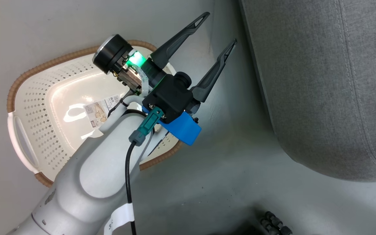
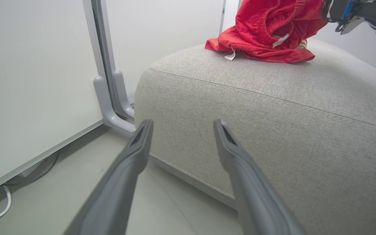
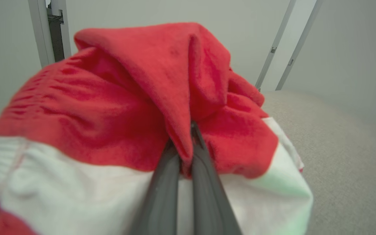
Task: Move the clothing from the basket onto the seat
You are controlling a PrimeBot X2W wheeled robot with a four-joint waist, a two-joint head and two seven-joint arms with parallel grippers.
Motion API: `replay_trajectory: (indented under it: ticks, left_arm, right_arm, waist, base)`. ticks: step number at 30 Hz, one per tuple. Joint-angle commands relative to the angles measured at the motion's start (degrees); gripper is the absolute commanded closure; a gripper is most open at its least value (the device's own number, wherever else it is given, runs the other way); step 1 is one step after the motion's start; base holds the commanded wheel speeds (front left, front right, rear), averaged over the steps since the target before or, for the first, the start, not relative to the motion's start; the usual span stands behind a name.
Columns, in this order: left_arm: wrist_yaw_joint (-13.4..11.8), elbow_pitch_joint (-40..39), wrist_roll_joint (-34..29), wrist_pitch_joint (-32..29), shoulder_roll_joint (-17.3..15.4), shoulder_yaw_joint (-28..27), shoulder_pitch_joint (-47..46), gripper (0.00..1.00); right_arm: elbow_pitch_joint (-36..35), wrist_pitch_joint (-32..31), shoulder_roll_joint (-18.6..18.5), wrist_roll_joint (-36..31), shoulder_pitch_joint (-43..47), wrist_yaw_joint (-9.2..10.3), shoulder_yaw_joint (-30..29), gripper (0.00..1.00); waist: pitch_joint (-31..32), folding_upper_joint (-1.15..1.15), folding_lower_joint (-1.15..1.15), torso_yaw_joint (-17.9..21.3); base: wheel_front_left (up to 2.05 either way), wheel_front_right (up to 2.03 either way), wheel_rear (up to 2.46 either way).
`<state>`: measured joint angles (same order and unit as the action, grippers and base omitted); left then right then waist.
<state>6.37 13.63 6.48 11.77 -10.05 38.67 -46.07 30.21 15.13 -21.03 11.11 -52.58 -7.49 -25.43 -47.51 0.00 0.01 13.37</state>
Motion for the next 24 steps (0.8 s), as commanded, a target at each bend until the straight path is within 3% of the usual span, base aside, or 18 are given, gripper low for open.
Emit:
replay_trajectory:
  ticks: [1,2,3,8,18,24]
  left_arm:
    - [-0.35,0.13,0.28,0.52,-0.2,0.02,-0.74,0.0]
    - [-0.4,0.31,0.4,0.67,-0.18,0.0,-0.57,0.0]
    - [-0.55,0.51,0.51,0.79,-0.14,0.0,-0.34,0.0]
    - [-0.9,1.63,1.15,1.72,0.3,0.0,1.04,0.0]
    - [-2.4,4.57,4.38,3.41,1.03,-2.1,5.91,0.0]
    - [-3.84,2.75,6.57,3.46,0.88,-6.41,11.55,0.0]
  right_arm:
    - [0.28,0.01,0.18,0.34,0.42,0.0,-0.39,1.0]
    - [-0.32,0.01,0.24,0.32,0.66,-0.01,-0.59,0.96]
    - [-0.87,0.02,0.46,0.35,1.12,-0.01,-0.73,0.0]
    - [-3.52,0.02,1.17,0.19,4.66,-0.01,-0.67,0.0]
    - [-14.45,0.01,4.53,-0.93,21.68,-0.01,0.55,0.0]
    - [-22.15,0.02,7.56,-0.98,29.12,-0.01,5.73,0.0]
  waist:
    - [0.31,0.0,-0.01,-0.23]
    - [0.59,0.0,-0.01,-0.27]
    - [0.98,0.0,-0.01,-0.29]
    - [3.82,0.0,-0.01,-0.23]
    - [14.51,0.0,-0.01,-0.15]
    - [22.1,0.0,-0.01,-1.0]
  base:
    - [0.0,0.0,0.0]
    - [0.0,0.0,0.0]
    - [0.0,0.0,0.0]
    - [0.0,0.0,0.0]
    - [0.0,0.0,0.0]
    - [0.0,0.0,0.0]
